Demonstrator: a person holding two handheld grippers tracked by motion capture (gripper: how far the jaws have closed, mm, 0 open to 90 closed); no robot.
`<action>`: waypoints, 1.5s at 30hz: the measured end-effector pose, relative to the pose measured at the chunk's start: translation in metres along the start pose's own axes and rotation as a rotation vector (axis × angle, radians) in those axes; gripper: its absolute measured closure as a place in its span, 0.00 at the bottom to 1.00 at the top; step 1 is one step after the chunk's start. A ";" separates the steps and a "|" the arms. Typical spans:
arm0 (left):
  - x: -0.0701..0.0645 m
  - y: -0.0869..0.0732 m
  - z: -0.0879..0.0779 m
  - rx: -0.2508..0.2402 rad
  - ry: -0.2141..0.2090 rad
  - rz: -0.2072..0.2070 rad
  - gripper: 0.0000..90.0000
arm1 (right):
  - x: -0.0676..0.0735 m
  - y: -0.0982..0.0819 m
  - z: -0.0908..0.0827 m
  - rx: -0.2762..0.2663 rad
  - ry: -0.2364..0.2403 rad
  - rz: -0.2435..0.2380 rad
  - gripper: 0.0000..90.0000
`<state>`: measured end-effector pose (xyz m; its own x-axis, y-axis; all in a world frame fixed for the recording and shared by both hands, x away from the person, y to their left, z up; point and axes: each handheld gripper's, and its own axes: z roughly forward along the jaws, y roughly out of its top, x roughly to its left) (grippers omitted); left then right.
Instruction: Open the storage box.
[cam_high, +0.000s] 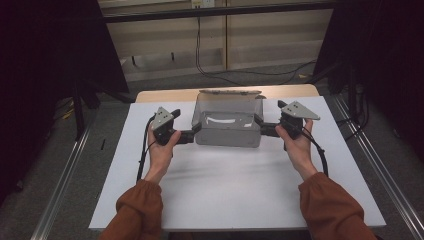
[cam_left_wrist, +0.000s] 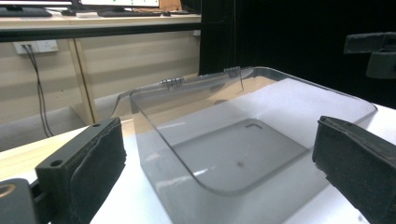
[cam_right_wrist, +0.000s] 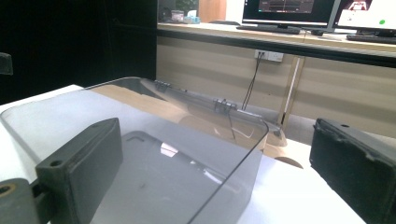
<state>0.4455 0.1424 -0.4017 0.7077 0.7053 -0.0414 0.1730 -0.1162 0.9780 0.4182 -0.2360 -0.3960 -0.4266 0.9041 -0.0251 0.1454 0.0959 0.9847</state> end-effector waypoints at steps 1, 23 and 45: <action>-0.002 -0.002 -0.004 -0.005 0.012 -0.005 0.03 | 0.001 -0.001 -0.004 -0.003 -0.004 -0.002 0.02; -0.024 -0.035 -0.089 -0.056 0.131 -0.078 0.03 | 0.003 -0.037 -0.099 -0.020 -0.133 0.020 0.02; -0.021 -0.062 -0.136 -0.005 0.197 -0.134 0.03 | 0.004 -0.067 -0.148 0.020 -0.190 0.020 0.02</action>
